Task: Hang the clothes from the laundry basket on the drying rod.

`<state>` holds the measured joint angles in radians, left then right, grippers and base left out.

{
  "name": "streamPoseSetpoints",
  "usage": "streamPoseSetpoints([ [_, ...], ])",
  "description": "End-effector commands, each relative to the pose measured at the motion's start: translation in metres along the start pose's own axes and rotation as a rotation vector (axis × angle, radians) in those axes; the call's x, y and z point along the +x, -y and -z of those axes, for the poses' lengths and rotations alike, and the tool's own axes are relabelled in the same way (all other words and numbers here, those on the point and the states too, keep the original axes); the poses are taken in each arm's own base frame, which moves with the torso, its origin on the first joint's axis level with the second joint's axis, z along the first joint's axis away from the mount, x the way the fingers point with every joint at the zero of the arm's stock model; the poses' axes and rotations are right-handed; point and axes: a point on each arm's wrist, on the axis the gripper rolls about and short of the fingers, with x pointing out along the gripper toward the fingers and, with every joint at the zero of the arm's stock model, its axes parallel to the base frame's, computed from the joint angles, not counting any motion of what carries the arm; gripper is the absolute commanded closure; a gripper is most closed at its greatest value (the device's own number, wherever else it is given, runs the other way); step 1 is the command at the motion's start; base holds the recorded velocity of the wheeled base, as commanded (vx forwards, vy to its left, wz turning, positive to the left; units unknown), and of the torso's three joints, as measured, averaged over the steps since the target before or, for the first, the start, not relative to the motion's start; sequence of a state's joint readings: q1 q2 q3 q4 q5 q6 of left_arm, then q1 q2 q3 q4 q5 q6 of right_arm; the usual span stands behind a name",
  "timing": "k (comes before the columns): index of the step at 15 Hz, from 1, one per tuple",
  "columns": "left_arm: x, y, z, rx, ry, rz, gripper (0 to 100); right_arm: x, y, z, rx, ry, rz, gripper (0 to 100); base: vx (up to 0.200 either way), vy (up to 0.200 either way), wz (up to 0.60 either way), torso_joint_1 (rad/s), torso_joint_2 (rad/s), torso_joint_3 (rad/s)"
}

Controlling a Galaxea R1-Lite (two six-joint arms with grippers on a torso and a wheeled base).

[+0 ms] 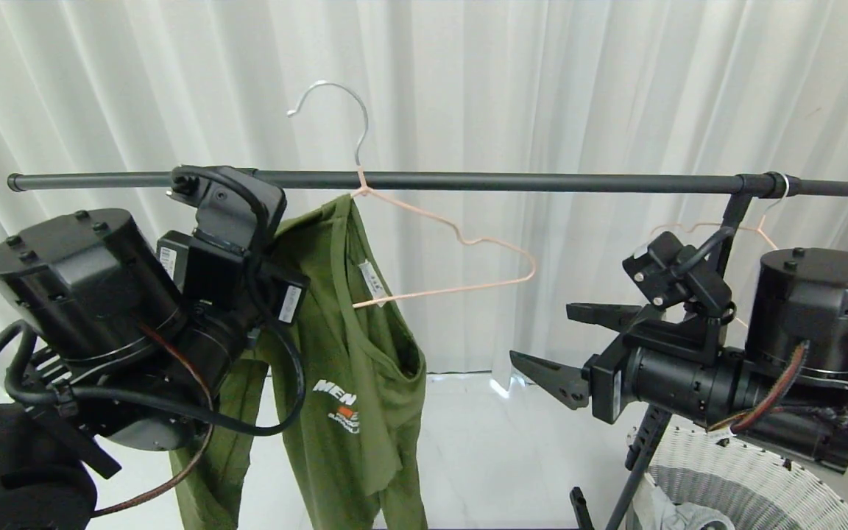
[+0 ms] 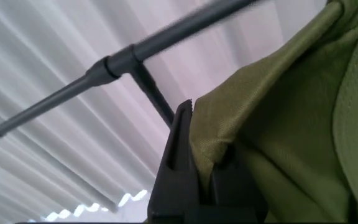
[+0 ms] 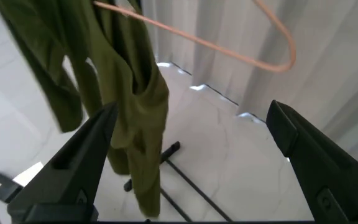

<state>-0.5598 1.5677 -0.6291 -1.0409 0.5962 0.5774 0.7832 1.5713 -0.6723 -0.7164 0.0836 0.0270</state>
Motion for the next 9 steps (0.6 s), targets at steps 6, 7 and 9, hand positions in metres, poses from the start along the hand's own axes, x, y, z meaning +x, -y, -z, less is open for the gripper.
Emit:
streamPoseSetpoints([
  [6,0.000,0.010,-0.036,-0.145,0.100,0.023,100,0.043,-0.022,-0.001,0.123,-0.011,-0.008,0,0.000,0.000,0.00,0.000,0.00,0.000],
  [7,0.001,0.009,-0.038,-0.150,0.105,0.022,100,0.046,-0.024,0.001,0.124,-0.016,-0.017,0,0.000,0.000,0.00,0.000,0.00,0.000],
  [9,-0.001,0.012,-0.040,-0.168,0.114,0.038,100,0.058,-0.030,0.009,0.127,-0.013,-0.027,0,0.000,0.000,0.00,0.000,0.00,0.000],
])
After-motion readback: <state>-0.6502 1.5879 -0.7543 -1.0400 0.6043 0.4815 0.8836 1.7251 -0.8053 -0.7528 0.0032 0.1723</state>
